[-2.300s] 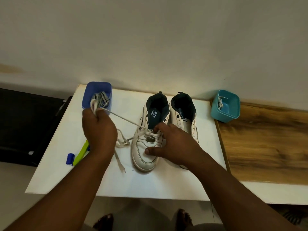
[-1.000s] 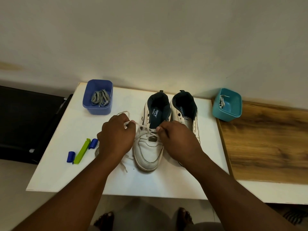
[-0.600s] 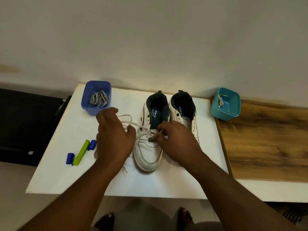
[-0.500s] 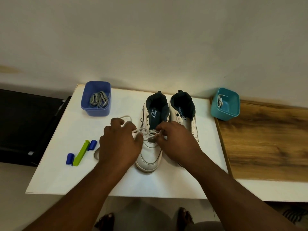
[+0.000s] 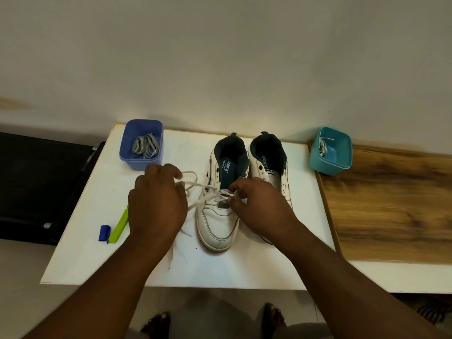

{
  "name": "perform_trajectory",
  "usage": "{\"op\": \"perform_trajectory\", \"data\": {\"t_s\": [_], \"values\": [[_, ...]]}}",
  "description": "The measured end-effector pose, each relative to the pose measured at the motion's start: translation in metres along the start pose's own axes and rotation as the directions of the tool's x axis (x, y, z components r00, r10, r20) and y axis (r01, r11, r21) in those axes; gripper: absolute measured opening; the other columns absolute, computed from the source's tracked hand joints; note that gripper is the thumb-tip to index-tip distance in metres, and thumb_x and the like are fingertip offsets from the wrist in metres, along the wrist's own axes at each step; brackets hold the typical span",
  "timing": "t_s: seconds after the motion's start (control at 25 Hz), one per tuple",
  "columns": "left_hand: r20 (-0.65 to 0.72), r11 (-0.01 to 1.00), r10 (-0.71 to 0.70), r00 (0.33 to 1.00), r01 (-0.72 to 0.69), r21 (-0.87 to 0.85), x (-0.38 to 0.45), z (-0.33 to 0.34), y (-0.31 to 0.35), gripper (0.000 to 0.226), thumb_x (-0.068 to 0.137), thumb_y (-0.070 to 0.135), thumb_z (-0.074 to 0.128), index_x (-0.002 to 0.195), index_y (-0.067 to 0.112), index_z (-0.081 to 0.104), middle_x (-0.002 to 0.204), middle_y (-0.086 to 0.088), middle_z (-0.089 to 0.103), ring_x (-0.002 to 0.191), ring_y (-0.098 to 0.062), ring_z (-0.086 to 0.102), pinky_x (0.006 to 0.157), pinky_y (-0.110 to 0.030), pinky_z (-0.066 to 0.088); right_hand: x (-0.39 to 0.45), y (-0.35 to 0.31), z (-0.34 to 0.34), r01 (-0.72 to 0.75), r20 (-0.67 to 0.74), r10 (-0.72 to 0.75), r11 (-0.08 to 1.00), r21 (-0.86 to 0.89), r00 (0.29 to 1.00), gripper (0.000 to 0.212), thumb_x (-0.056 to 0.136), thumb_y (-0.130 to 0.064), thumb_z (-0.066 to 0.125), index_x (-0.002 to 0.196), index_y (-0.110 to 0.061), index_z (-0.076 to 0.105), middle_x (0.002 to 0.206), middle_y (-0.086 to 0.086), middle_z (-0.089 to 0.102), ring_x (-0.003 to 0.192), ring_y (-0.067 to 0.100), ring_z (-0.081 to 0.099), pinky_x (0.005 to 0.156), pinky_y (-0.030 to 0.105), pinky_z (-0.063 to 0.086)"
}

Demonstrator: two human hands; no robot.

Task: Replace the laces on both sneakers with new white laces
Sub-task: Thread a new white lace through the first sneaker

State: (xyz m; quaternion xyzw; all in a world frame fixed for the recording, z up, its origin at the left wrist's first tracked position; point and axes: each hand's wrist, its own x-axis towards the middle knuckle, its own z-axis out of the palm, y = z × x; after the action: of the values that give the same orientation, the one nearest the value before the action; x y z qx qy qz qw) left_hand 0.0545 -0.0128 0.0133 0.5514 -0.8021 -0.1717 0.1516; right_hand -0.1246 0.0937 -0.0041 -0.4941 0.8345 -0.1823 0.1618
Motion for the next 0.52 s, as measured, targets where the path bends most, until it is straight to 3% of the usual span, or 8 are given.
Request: {"op": "perform_trajectory", "data": {"t_s": [0.08, 0.12, 0.2, 0.28, 0.36, 0.44, 0.48, 0.52], "values": [[-0.086, 0.995, 0.018, 0.996, -0.026, -0.092, 0.002, -0.001, 0.003, 0.026, 0.092, 0.026, 0.071, 0.113, 0.018, 0.059, 0.115, -0.01, 0.059, 0.095, -0.025, 0.06, 0.075, -0.031, 0.043, -0.001, 0.001, 0.0, -0.002, -0.004, 0.002, 1.0, 0.001, 1.0, 0.031, 0.093, -0.041, 0.067, 0.124, -0.036, 0.068, 0.114, -0.006, 0.066, 0.103, 0.014, 0.062, 0.085, 0.033, 0.055], [-0.043, 0.988, 0.075, 0.996, -0.08, -0.131, 0.0, -0.001, 0.007, 0.02, 0.093, 0.029, 0.069, 0.108, 0.02, 0.06, 0.109, -0.006, 0.062, 0.091, -0.022, 0.06, 0.073, -0.03, 0.043, -0.001, 0.001, 0.0, -0.002, -0.004, 0.002, 1.0, 0.004, 1.0, 0.031, 0.093, -0.041, 0.068, 0.124, -0.036, 0.068, 0.114, -0.006, 0.066, 0.103, 0.014, 0.062, 0.085, 0.033, 0.055], [0.168, 0.979, 0.173, 0.971, -0.151, -0.134, -0.012, 0.007, 0.014, 0.019, 0.098, 0.042, 0.058, 0.106, 0.026, 0.066, 0.103, 0.001, 0.068, 0.091, -0.019, 0.063, 0.075, -0.033, 0.049, -0.001, 0.0, 0.0, -0.001, -0.005, 0.001, 1.0, 0.012, 1.0, 0.031, 0.093, -0.04, 0.069, 0.124, -0.036, 0.068, 0.114, -0.005, 0.066, 0.102, 0.013, 0.062, 0.084, 0.032, 0.055], [0.316, 0.99, 0.139, 0.939, -0.138, -0.027, -0.021, 0.012, 0.018, 0.032, 0.098, 0.052, 0.053, 0.115, 0.029, 0.067, 0.109, 0.003, 0.069, 0.097, -0.019, 0.065, 0.082, -0.034, 0.052, 0.0, -0.001, -0.001, -0.001, -0.003, 0.001, 1.0, 0.015, 1.0, 0.032, 0.092, -0.039, 0.069, 0.124, -0.035, 0.068, 0.115, -0.005, 0.066, 0.102, 0.013, 0.061, 0.085, 0.032, 0.054], [0.389, 0.988, 0.067, 0.919, -0.114, 0.1, -0.018, 0.008, 0.015, 0.033, 0.097, 0.054, 0.053, 0.105, 0.026, 0.069, 0.099, 0.003, 0.07, 0.091, -0.018, 0.065, 0.079, -0.033, 0.052, -0.001, -0.001, -0.001, 0.003, 0.003, -0.003, 1.0, 0.016, 1.0, 0.033, 0.092, -0.039, 0.07, 0.125, -0.035, 0.068, 0.116, -0.005, 0.066, 0.104, 0.014, 0.061, 0.085, 0.031, 0.053], [0.534, 0.999, 0.012, 0.845, -0.028, 0.021, -0.015, -0.004, 0.016, 0.03, 0.097, 0.046, 0.053, 0.092, 0.021, 0.069, 0.084, 0.001, 0.071, 0.084, -0.018, 0.065, 0.077, -0.033, 0.051, -0.002, -0.001, -0.002, 0.003, 0.008, -0.003, 1.0, 0.023, 1.0, 0.033, 0.093, -0.039, 0.07, 0.125, -0.034, 0.068, 0.115, -0.005, 0.065, 0.104, 0.014, 0.061, 0.084, 0.03, 0.052], [0.607, 0.979, 0.009, 0.795, 0.115, -0.166, -0.014, -0.012, 0.019, 0.027, 0.098, 0.041, 0.053, 0.093, 0.02, 0.07, 0.082, 0.0, 0.073, 0.085, -0.017, 0.066, 0.08, -0.035, 0.051, -0.002, -0.001, -0.003, 0.005, 0.009, -0.005, 0.999, 0.034, 1.0, 0.033, 0.093, -0.038, 0.07, 0.125, -0.034, 0.068, 0.115, -0.005, 0.066, 0.103, 0.014, 0.061, 0.083, 0.03, 0.051], [0.671, 0.881, 0.02, 0.741, 0.304, -0.363, -0.015, -0.022, 0.024, 0.023, 0.099, 0.037, 0.053, 0.096, 0.021, 0.07, 0.08, 0.001, 0.075, 0.087, -0.016, 0.067, 0.083, -0.036, 0.05, -0.002, -0.001, -0.003, 0.008, 0.012, -0.008, 0.999, 0.047, 1.0, 0.034, 0.093, -0.038, 0.07, 0.126, -0.033, 0.068, 0.116, -0.004, 0.066, 0.103, 0.014, 0.061, 0.083, 0.03, 0.051]]}}
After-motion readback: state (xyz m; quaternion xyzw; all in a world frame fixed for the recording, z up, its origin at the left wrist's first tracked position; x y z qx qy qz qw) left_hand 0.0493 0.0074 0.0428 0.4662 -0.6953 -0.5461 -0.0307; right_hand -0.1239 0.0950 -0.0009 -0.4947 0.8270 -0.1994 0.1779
